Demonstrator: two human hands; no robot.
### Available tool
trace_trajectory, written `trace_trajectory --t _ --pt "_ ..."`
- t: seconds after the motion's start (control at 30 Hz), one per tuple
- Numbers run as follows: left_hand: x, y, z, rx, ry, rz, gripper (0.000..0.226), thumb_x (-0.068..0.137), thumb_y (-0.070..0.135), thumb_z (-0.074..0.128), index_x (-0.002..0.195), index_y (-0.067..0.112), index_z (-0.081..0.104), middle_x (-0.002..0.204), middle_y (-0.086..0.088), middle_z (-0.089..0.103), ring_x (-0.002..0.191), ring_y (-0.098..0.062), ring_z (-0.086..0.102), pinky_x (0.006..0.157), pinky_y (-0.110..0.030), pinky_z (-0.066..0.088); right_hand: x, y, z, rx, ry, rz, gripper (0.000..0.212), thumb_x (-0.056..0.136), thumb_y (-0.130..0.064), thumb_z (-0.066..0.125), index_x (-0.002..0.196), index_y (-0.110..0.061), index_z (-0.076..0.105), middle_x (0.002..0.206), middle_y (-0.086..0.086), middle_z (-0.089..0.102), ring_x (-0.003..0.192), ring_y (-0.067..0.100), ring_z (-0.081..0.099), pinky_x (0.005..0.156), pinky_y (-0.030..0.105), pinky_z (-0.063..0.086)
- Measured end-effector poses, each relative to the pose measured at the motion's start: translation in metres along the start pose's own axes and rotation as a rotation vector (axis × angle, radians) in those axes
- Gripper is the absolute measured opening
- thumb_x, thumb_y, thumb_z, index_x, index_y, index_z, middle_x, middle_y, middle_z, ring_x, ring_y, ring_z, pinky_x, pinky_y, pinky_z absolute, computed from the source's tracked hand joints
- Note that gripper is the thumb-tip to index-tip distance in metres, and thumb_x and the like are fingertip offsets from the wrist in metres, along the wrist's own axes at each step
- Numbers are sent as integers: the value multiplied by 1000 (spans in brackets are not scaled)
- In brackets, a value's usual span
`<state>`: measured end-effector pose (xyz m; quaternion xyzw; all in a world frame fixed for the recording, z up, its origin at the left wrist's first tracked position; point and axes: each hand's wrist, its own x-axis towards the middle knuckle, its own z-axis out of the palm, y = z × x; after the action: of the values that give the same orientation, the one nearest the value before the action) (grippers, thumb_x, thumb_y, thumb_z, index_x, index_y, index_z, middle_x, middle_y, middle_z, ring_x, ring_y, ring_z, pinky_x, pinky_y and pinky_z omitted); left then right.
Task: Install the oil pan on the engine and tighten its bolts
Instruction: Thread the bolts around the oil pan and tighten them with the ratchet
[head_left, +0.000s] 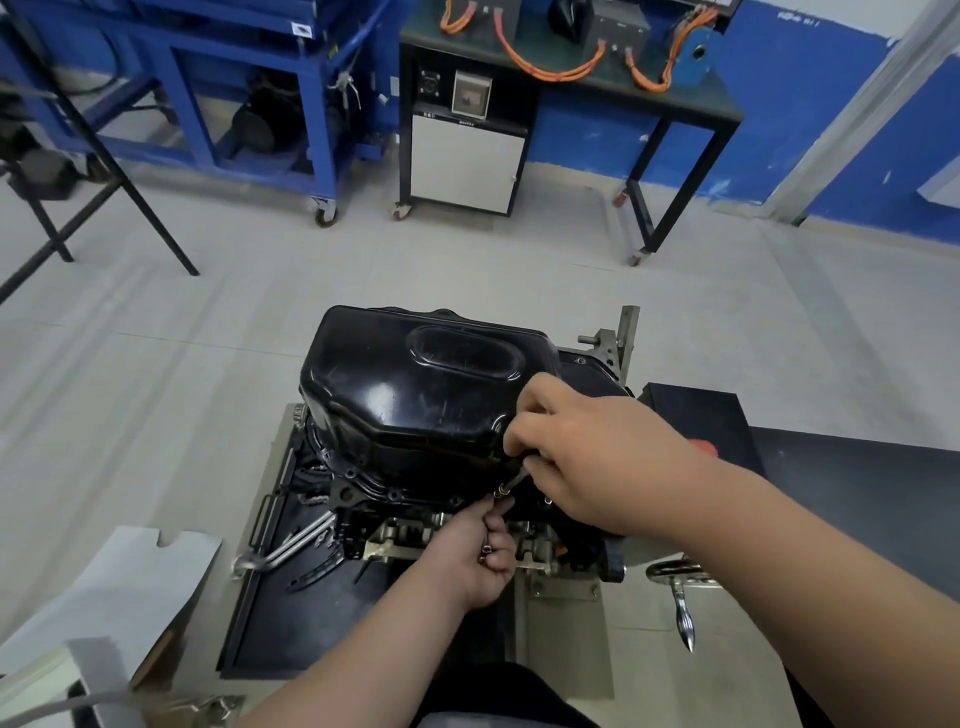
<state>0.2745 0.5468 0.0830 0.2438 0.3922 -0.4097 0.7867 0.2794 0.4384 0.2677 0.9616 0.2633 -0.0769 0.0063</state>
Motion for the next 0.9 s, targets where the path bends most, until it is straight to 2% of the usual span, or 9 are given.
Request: trace_trajectory --t 0.17,0.3,0.4,0.47,0.57,0.63,0.73,0.83,0.9 --pt "0 3 3 -25 -18 -19 22 95 29 47 84 14 58 39 8 37 27 -5 30 25 -12 17 -3 -2 0 73 -79 -14 36 90 -19 45 123 -33 43 112 -11 43 91 13 53 72 29 43" --pt "0 2 4 -25 -8 -17 21 95 29 47 87 13 58 40 8 38 27 -5 30 26 -11 17 1 -7 1 -49 -53 26 27 97 -29 38 124 -29 45 109 -5 48 82 22 57 62 32 43" --pt "0 1 3 -26 -11 -9 20 95 29 47 89 13 58 40 8 38 27 -5 30 26 -10 17 7 -8 3 -175 1 92 31 99 -41 30 118 -24 48 105 -4 56 83 23 61 57 30 38" --pt "0 2 3 -25 -17 -3 20 95 29 46 87 14 57 39 8 38 27 -5 30 26 -11 16 8 -9 2 -144 -6 101 30 96 -44 35 117 -25 47 106 -5 55 83 22 60 57 30 36" --pt "0 2 4 -14 -13 4 22 96 29 45 83 15 56 40 8 37 27 -4 29 26 -11 15 7 -8 -1 -44 -69 56 30 91 -30 46 121 -29 41 112 -6 45 70 22 52 55 32 39" --pt "-3 2 3 69 20 37 20 96 29 46 86 15 57 41 8 37 28 -4 29 27 -11 16 9 -7 0 -58 -83 55 28 92 -26 45 120 -30 43 110 -6 48 73 22 54 60 35 44" --pt "-19 5 -4 403 138 302 21 94 29 52 87 12 62 42 7 39 31 -5 31 31 -13 20 13 -6 3 -151 11 123 24 98 -37 34 114 -25 47 101 -4 58 82 23 60 57 32 40" --pt "-47 16 -14 932 294 871 13 82 33 67 74 24 72 49 7 59 42 0 49 43 -17 39 14 -6 5 -124 47 135 24 95 -40 37 109 -23 46 98 -3 59 83 24 60 56 32 38" --pt "-71 23 -12 1072 208 1126 3 75 38 68 73 38 71 61 9 66 53 1 54 51 -13 42 12 -5 2 -38 16 81 25 91 -31 45 115 -24 43 106 -3 54 82 24 60 57 33 41"
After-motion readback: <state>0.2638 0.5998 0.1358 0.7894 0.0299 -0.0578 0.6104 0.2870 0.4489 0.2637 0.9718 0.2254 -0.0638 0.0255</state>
